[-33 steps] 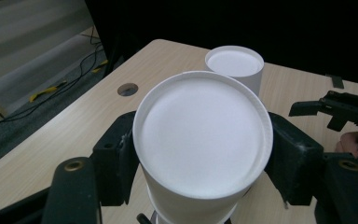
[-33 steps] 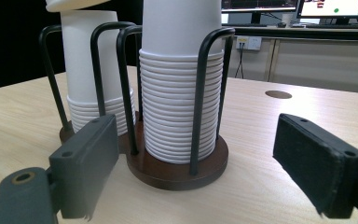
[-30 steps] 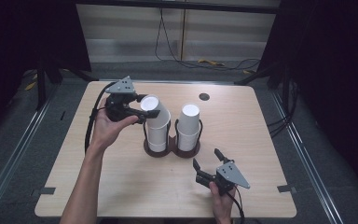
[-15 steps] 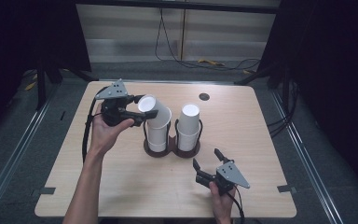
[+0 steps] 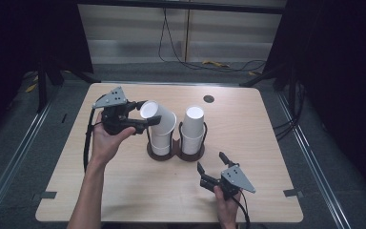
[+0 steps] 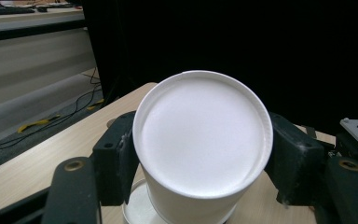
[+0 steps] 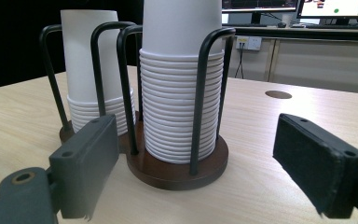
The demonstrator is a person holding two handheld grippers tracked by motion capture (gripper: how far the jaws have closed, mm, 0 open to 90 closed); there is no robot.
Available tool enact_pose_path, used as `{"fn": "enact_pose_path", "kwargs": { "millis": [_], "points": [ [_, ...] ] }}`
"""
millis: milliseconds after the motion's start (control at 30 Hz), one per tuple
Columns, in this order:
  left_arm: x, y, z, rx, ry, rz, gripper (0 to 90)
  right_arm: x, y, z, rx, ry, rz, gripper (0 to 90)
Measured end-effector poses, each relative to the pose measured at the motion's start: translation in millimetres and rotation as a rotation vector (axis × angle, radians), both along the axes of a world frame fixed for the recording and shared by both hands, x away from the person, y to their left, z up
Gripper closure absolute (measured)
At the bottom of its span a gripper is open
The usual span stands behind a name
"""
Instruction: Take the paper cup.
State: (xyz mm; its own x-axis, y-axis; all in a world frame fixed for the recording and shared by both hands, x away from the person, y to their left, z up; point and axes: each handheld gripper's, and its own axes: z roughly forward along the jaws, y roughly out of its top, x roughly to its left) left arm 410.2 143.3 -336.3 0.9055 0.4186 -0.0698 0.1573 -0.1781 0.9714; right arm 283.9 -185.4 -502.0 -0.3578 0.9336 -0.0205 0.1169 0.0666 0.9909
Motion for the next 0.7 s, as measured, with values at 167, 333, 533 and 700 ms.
{"fn": "enact_pose_path", "kwargs": {
  "millis": [167, 333, 533, 700],
  "points": [
    [-6.8, -4.7, -1.6, 0.005, -0.012, -0.017, 34.1, 0.1, 0.0, -0.1, 0.000, -0.003, -0.002, 14.1],
    [-12.8, -7.3, -4.9, 0.008, -0.025, -0.028, 34.1, 0.0, 0.1, 0.0, 0.001, 0.000, 0.002, 14.1],
    [-19.2, -7.8, -8.5, -0.007, -0.025, -0.047, 34.0, 0.6, -0.5, 0.1, 0.002, 0.002, 0.005, 14.1],
    [-23.8, -9.5, -12.7, -0.012, -0.030, -0.059, 34.0, 2.4, -1.2, 0.5, 0.008, 0.019, 0.022, 13.9]
  ]
}}
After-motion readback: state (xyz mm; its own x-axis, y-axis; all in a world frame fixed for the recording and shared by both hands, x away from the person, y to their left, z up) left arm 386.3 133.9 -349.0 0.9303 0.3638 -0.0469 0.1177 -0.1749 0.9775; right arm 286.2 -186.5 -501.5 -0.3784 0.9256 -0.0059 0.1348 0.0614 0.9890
